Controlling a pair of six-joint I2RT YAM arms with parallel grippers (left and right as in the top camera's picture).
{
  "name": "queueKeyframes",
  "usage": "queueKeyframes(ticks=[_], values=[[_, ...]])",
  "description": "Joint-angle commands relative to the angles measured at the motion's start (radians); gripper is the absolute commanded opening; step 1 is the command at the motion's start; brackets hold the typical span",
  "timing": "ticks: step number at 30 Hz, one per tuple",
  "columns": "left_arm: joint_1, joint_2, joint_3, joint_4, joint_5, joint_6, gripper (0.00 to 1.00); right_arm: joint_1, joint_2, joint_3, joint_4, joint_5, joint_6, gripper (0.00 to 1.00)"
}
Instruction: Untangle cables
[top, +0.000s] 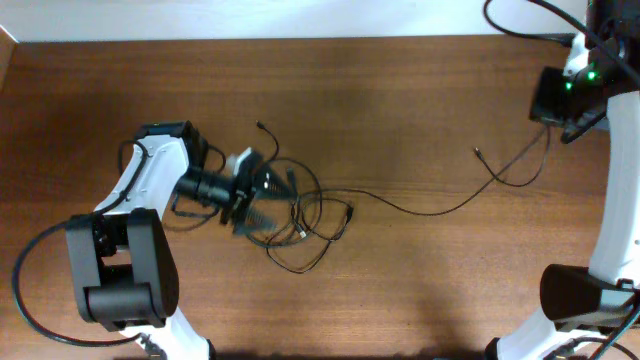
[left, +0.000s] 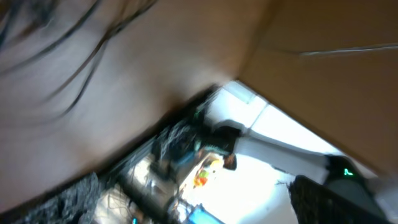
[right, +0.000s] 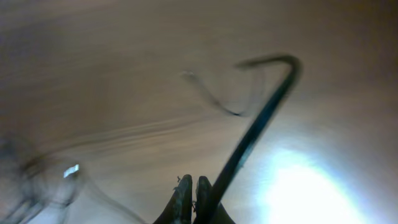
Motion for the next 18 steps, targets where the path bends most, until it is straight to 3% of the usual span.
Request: queueKeyframes(ticks=[1, 5, 9, 11, 18], values=[[0.0, 0.005, 0.005, 0.184, 0.254, 0.066, 0.99, -0.084, 0.002, 0.175, 0.031, -0.332, -0.147, 0.04], [0.0, 0.005, 0.005, 0.227, 0.132, 0.066, 0.99, -0.255, 0.002, 0.426, 0.209, -0.333, -0.146, 0.04], [0.0, 0.005, 0.005, 0.249, 0.018, 0.066, 0.99, -0.421, 0.004, 0.481, 0.432, -0.308, -0.147, 0.04], [0.0, 0.005, 0.005, 0.259, 0.016, 0.066, 0.99, -0.458, 0.012, 0.471, 0.468, -0.251, -0.139, 0.04], [0.0, 0.005, 0.005, 0.349, 0.015, 0.066, 0.99, -0.431, 0.018, 0.446, 0.507, -0.485, -0.068, 0.04]])
